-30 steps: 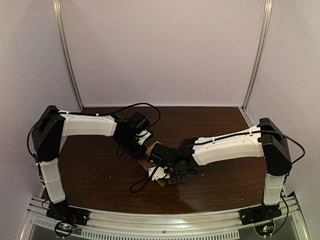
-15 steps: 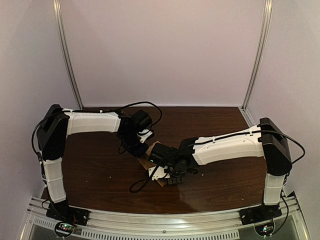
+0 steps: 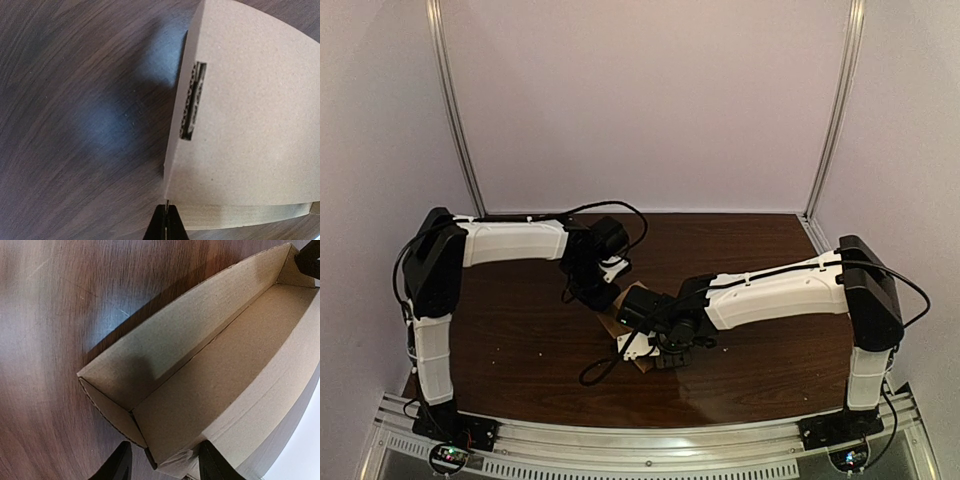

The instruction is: Fold the paper box

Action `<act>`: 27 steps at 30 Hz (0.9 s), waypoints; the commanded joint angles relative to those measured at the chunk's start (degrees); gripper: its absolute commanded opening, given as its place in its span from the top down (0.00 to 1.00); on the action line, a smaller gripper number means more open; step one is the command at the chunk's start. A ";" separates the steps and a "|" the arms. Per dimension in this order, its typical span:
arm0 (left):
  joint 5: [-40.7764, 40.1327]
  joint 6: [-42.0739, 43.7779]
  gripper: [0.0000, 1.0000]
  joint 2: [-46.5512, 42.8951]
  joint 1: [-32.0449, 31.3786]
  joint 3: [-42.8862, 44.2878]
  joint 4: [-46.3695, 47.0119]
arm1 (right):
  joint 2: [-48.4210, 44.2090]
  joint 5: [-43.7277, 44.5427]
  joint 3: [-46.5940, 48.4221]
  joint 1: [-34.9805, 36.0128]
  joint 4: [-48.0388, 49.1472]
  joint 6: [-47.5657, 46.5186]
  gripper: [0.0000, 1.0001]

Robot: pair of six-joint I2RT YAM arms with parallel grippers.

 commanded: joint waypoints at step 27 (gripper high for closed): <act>6.10 0.15 0.99 5.67 -0.27 11.74 -0.19 | 9.65 -15.87 -4.38 -0.45 -3.35 0.81 0.54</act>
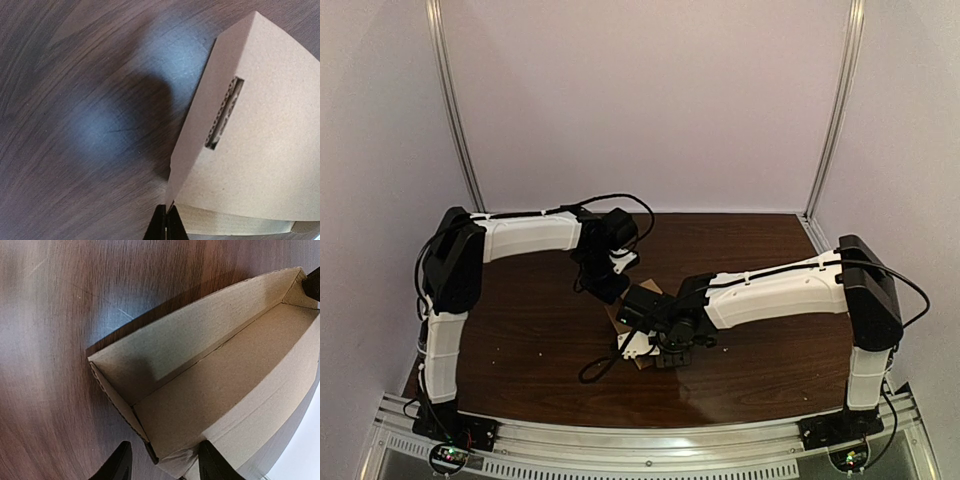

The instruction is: Fold the paper box

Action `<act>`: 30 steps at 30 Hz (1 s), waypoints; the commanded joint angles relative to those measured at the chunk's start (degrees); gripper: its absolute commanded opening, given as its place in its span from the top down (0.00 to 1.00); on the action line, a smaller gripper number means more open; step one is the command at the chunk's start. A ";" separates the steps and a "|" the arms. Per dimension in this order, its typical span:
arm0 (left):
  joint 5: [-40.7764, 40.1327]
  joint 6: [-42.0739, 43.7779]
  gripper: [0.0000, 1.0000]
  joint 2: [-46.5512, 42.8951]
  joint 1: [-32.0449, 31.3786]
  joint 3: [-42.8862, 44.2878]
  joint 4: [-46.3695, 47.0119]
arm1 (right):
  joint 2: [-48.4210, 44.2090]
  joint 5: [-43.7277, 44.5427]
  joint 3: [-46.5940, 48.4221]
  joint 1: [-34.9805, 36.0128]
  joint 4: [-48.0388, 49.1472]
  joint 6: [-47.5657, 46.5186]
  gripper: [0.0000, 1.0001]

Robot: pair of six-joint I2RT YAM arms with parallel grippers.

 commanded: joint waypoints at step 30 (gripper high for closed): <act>-3.93 -1.07 0.77 -13.55 -1.13 -12.51 5.99 | 8.25 -14.48 -4.82 -2.10 -2.41 -0.15 0.54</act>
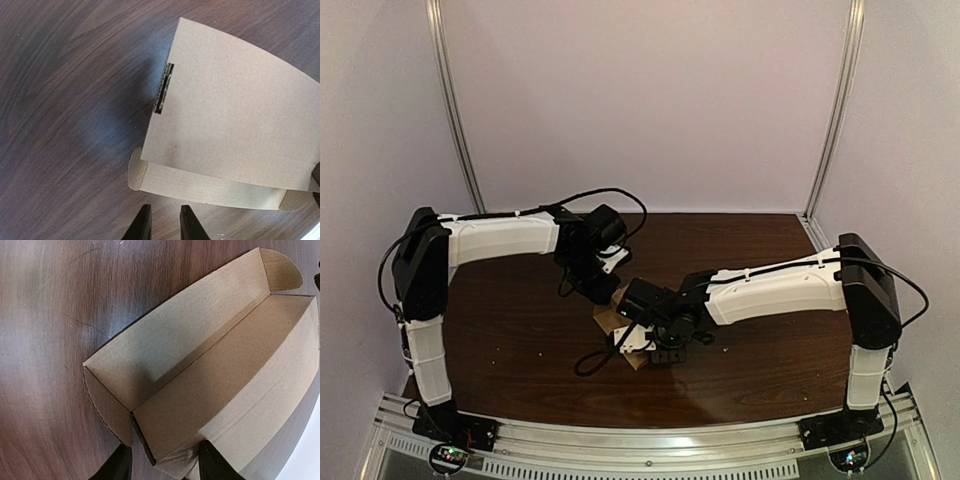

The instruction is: Fold the paper box

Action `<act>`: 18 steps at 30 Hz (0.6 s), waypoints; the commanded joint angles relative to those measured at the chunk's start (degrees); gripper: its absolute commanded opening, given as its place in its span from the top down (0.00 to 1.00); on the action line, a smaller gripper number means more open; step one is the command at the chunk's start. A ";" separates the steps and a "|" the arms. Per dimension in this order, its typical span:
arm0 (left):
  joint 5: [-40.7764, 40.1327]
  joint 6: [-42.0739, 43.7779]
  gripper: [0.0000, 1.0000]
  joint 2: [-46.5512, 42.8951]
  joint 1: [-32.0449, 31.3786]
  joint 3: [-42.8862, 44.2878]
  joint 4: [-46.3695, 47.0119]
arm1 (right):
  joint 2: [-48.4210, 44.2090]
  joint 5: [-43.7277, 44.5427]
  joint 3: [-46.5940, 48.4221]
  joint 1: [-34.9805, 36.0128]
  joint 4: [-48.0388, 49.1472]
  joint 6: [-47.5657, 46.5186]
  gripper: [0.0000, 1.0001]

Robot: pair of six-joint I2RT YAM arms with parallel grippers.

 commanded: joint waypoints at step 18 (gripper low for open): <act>-5.40 -1.42 0.67 -22.57 -0.36 -36.71 38.79 | 1.79 -11.47 -6.87 -2.42 -4.11 -2.95 0.45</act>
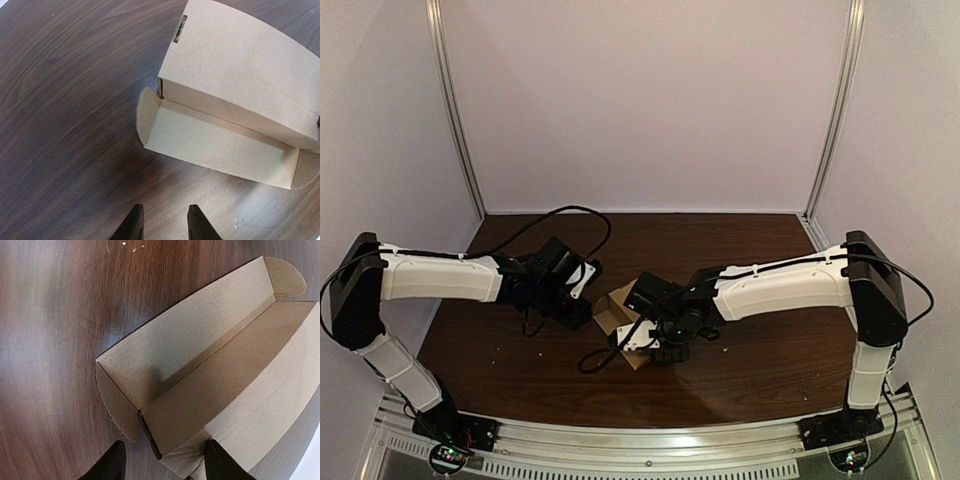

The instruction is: Fold the paper box

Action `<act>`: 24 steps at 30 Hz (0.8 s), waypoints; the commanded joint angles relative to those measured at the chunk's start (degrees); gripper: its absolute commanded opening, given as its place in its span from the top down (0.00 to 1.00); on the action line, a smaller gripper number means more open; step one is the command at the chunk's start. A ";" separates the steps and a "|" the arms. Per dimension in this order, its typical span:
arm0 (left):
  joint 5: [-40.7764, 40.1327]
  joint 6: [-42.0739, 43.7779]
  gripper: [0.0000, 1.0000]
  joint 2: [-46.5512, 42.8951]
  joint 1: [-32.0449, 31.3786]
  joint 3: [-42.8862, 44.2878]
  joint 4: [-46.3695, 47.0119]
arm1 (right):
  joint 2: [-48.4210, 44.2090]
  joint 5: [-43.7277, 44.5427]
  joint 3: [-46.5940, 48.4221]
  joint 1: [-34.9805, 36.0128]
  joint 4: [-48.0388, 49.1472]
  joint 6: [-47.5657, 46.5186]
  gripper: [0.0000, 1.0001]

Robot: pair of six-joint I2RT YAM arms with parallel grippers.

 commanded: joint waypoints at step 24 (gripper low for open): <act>3.32 3.71 0.80 12.06 6.87 -2.71 27.68 | 5.20 -0.85 -3.49 -0.58 -1.82 1.54 0.41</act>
